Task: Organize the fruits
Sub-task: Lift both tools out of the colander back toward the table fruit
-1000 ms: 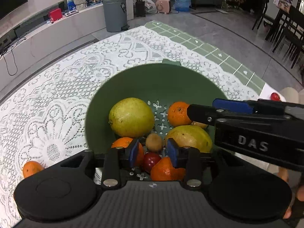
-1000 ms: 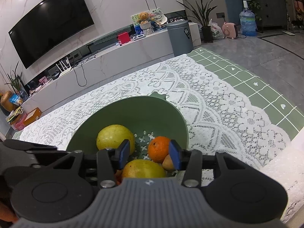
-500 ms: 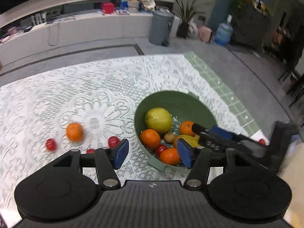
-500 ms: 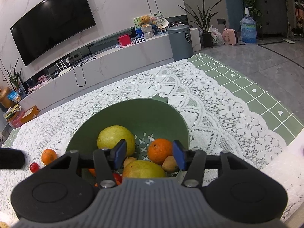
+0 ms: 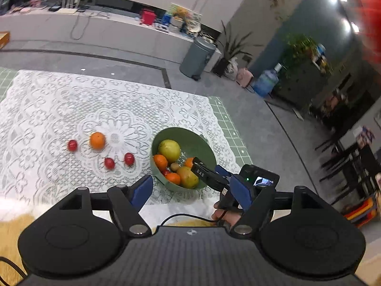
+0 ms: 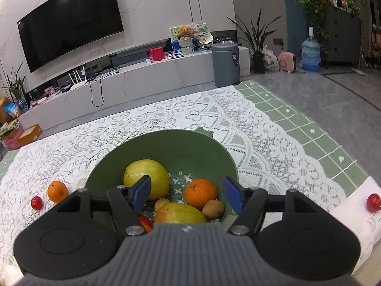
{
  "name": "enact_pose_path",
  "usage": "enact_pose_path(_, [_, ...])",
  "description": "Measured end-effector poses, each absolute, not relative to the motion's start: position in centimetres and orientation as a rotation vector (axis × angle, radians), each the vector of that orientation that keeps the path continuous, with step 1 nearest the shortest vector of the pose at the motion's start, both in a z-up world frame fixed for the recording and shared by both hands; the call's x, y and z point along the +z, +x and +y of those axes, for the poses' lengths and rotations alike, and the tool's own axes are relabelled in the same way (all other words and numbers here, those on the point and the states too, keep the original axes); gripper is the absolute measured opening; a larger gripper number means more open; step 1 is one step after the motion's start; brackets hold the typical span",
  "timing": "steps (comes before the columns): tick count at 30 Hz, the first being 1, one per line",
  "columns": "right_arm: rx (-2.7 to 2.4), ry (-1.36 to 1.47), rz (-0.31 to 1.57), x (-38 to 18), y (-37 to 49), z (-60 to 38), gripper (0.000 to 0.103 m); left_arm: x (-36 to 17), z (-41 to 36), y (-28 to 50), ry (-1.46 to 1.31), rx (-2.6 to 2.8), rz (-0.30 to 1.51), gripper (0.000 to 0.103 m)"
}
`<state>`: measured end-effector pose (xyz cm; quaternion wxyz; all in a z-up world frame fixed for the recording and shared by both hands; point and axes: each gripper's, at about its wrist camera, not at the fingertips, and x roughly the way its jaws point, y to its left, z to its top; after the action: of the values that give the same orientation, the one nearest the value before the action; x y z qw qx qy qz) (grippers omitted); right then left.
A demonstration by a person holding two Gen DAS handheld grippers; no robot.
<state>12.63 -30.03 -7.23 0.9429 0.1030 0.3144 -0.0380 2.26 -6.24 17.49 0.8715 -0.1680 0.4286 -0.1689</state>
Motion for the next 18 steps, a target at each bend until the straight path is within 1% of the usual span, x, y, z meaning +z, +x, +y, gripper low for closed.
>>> enact_pose_path(7, [-0.040,0.224,0.628,-5.8,12.1,-27.6,0.065,17.7,-3.8,3.0,-0.381,-0.314,0.894,0.087])
enact_pose_path(9, [0.032,0.212,0.633,-5.4,12.1,-25.6,0.067,17.4,-3.0,3.6,-0.397,-0.300,0.907,0.087])
enact_pose_path(11, [0.107,0.183,0.638,-5.1,12.3,-23.2,0.071,17.0,-2.2,4.2,-0.415,-0.293,0.918,0.087])
enact_pose_path(18, [0.262,0.084,0.681,-5.9,14.0,-16.4,0.072,15.8,0.3,5.8,-0.449,-0.276,0.923,0.087])
